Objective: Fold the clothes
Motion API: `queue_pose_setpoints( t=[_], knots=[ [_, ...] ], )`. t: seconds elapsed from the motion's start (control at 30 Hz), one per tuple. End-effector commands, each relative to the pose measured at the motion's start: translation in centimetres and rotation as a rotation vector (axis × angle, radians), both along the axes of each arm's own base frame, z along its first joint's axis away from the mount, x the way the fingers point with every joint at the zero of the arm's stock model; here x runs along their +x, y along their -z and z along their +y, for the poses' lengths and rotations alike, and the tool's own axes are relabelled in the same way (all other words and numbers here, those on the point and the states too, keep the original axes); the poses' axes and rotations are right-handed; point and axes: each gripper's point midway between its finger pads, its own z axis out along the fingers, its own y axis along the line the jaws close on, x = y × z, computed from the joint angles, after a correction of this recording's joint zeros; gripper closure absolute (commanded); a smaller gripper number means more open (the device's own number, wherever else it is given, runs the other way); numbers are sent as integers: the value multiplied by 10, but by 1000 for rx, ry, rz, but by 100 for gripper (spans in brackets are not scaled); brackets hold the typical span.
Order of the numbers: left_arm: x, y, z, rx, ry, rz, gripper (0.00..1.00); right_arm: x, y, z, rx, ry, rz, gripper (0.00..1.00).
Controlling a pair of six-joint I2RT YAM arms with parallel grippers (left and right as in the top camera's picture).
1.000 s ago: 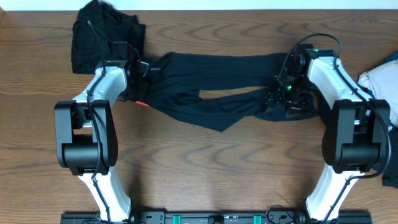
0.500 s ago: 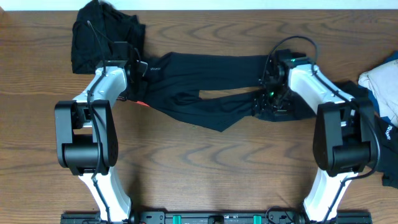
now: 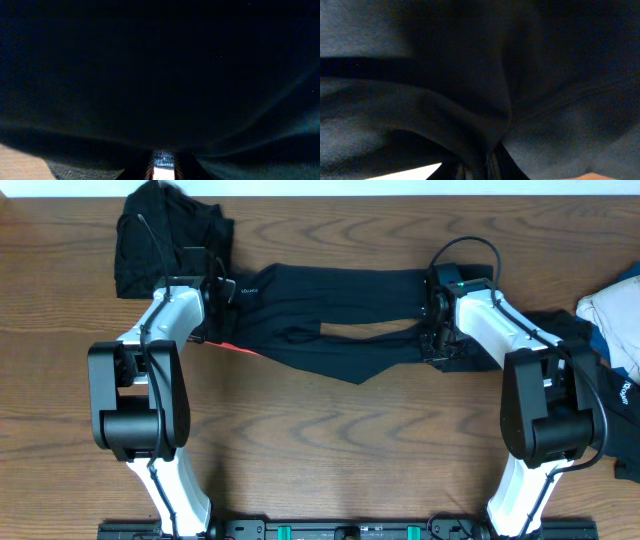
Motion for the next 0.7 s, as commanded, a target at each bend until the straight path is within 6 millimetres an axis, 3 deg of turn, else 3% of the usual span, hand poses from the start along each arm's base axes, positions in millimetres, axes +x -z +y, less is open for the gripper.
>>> queue_pose_setpoints(
  t=[0.0,0.33,0.53,0.67],
  knots=[
    [-60,54,-6,-25,6,248,91,17,-20,-5,-50,21,-57,89],
    [-72,50,-5,-22,139,303,94,64,-101,1,-20,33,-190,88],
    [-61,42,-7,-26,105,266,94,97,-129,0,-8,51,-325,82],
    [-55,26,-26,-121,109,216,94,117,-146,-12,-62,72,-422,72]
  ],
)
